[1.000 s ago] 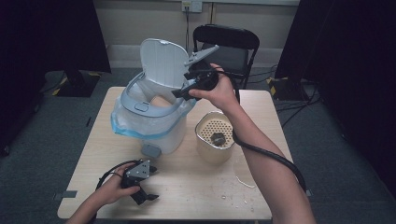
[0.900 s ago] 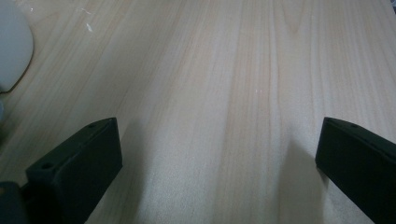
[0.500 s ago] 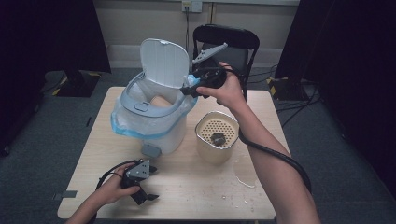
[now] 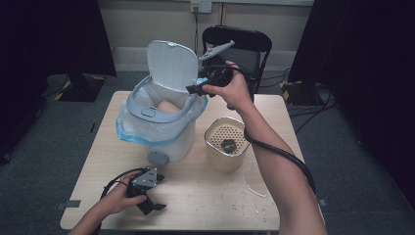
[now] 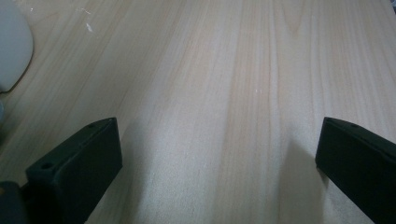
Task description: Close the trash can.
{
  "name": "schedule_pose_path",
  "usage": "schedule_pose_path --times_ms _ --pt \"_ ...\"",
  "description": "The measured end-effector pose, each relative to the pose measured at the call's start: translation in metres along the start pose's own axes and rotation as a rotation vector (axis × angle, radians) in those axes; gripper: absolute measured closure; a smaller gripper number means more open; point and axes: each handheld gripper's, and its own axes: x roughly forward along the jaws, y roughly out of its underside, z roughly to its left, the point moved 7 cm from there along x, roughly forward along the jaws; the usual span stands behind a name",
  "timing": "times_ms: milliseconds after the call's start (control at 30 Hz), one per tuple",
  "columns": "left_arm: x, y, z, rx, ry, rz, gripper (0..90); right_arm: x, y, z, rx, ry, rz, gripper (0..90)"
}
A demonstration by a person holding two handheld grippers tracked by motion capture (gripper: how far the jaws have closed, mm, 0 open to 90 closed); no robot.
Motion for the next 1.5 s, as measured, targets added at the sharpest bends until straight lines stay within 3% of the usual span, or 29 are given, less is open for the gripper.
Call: schedule_pose_path --times_ms 367,500,700,1000,1300,1500 --pt "0.000 0.000 0.000 0.000 0.000 0.000 0.0 0.003 -0.012 0.006 -0.011 -0.017 -0.030 23.5" --pt "0.000 0.000 0.000 0.000 0.000 0.000 0.0 0.005 -0.012 0.008 -0.020 -0.008 -0.015 21.5" --pt "0.000 0.000 0.000 0.001 0.000 0.000 0.0 0.000 -0.014 0.010 -0.018 -0.027 -0.023 26.3" --pt "0.000 0.000 0.000 -0.003 -0.001 0.003 0.0 -0.012 -0.022 0.028 -0.057 -0.066 -0.063 29.0" --pt "0.000 0.000 0.000 0.000 -0.003 -0.001 0.0 -0.020 -0.026 0.040 -0.082 -0.083 -0.057 29.6" --pt "0.000 0.000 0.000 -0.004 -0.004 0.002 0.0 -0.014 -0.022 0.050 -0.075 -0.134 -0.041 30.3"
